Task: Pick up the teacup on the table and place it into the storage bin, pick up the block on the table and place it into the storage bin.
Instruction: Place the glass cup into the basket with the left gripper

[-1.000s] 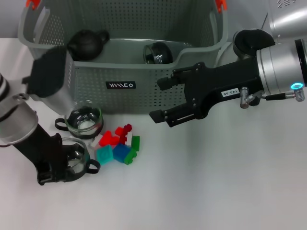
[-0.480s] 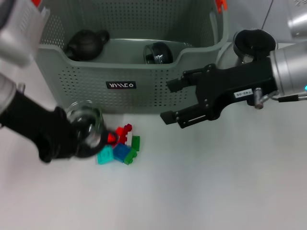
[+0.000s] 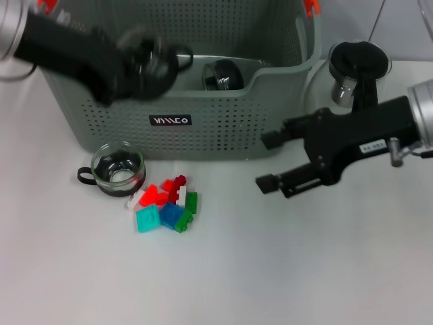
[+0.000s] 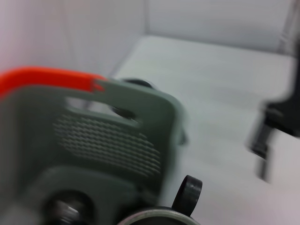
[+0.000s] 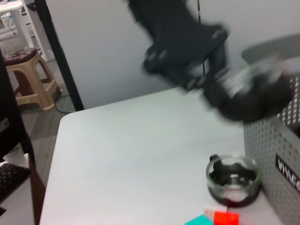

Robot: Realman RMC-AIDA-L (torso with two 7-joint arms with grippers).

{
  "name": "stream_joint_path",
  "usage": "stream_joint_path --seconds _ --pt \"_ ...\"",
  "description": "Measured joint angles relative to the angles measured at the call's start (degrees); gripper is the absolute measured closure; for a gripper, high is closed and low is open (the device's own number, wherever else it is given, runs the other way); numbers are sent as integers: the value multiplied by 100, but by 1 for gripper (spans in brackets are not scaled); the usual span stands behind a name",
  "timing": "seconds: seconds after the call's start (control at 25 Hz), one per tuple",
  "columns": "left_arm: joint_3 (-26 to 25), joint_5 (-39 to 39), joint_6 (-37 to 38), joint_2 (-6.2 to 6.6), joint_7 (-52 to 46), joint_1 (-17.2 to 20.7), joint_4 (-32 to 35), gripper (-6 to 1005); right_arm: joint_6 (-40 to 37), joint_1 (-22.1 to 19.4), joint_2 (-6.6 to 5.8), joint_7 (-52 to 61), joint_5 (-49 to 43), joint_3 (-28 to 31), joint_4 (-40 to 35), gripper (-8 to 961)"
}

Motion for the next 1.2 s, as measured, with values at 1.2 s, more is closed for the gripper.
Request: stream_joint_path --seconds 1.2 --pt "1619 732 -5179 163 -1978 -1264 -3348 954 -454 57 -224 -83 -390 150 286 71"
